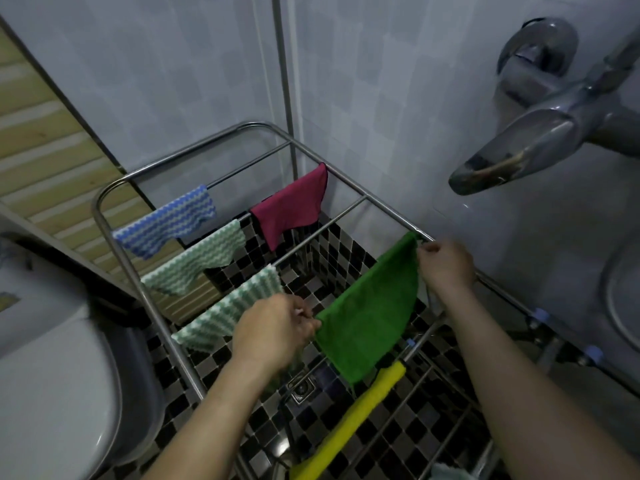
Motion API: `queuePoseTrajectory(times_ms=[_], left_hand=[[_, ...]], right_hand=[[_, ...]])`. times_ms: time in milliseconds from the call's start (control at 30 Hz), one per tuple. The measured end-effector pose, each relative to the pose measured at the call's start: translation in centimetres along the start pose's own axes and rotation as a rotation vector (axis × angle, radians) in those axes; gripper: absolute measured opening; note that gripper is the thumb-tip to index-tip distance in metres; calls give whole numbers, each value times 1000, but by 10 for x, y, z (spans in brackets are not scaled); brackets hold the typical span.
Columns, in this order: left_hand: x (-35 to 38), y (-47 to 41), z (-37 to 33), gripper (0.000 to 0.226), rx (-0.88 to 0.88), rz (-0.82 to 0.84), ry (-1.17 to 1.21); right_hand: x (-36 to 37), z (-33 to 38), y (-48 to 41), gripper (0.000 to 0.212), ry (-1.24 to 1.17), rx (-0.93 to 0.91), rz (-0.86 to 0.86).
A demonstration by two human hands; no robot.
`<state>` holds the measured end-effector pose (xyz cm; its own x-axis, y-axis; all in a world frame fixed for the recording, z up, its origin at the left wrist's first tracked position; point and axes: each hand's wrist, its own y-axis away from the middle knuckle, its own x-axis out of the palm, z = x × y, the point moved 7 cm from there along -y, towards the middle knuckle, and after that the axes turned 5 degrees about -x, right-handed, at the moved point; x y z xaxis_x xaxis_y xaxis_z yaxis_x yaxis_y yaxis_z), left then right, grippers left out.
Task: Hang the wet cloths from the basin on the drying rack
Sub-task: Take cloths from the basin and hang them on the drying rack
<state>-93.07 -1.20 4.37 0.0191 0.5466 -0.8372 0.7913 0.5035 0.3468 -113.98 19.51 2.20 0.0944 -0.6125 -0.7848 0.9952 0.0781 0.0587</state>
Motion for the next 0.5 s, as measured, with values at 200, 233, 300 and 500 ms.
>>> queuePoseTrajectory(times_ms=[200, 233, 300, 500], left_hand=[[3, 5, -3, 19, 37, -55, -26], [2, 6, -4, 20, 55, -59, -55], [1, 7, -4, 23, 98, -60, -99], [2, 8, -7, 22, 137, -51, -109]], right_hand=[[32, -10, -2, 14, -564, 145, 110], [29, -8, -2, 13, -532, 119, 80], [22, 0, -4, 16, -369, 15, 39], [-1, 16, -18, 32, -53, -133, -4]])
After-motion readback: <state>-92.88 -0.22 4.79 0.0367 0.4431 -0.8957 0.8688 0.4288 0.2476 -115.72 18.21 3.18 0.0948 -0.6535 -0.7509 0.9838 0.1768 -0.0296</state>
